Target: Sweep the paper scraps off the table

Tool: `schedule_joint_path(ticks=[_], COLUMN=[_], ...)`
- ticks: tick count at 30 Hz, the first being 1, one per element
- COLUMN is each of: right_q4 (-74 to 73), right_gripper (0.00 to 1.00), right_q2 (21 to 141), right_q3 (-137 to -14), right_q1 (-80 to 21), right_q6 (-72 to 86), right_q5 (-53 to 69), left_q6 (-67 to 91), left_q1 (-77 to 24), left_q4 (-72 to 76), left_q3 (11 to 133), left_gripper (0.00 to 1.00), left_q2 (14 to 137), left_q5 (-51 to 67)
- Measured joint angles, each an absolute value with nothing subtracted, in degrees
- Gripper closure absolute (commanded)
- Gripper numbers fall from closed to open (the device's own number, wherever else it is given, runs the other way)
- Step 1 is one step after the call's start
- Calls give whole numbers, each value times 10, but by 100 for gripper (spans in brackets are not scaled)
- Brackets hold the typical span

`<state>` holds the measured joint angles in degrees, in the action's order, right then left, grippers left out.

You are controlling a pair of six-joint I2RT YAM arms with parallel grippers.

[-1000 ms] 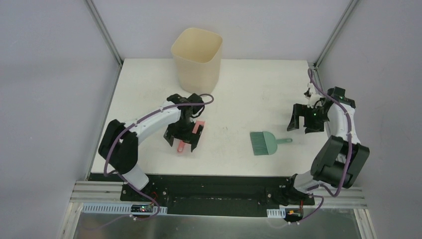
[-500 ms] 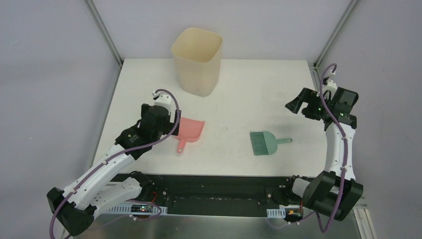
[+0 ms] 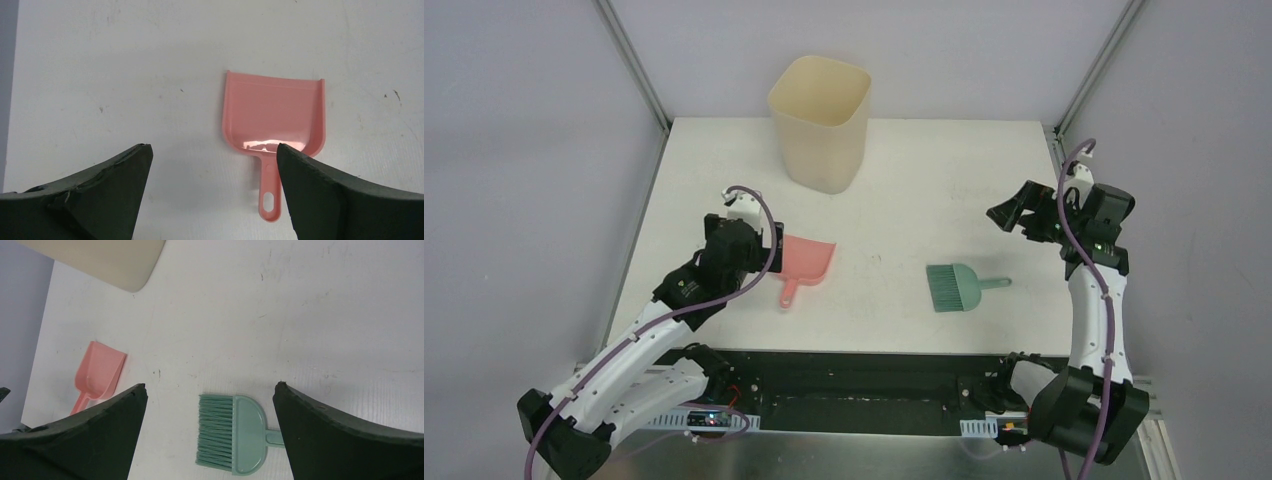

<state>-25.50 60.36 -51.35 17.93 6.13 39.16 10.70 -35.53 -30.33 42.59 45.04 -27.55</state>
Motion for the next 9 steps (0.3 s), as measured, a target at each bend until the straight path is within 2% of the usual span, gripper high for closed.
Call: schedule_joint_path(ticks=[9], right_q4=[-254], right_gripper=[0], right_q2=[573], right_q3=[-489], right_q1=[179], right_q6=[62], right_q5=[395], left_q6=[107], left_q1=[-355], left_q4=[-304], left_q3=[426], left_gripper=[1], left_q2=[498], left_q5=[-219])
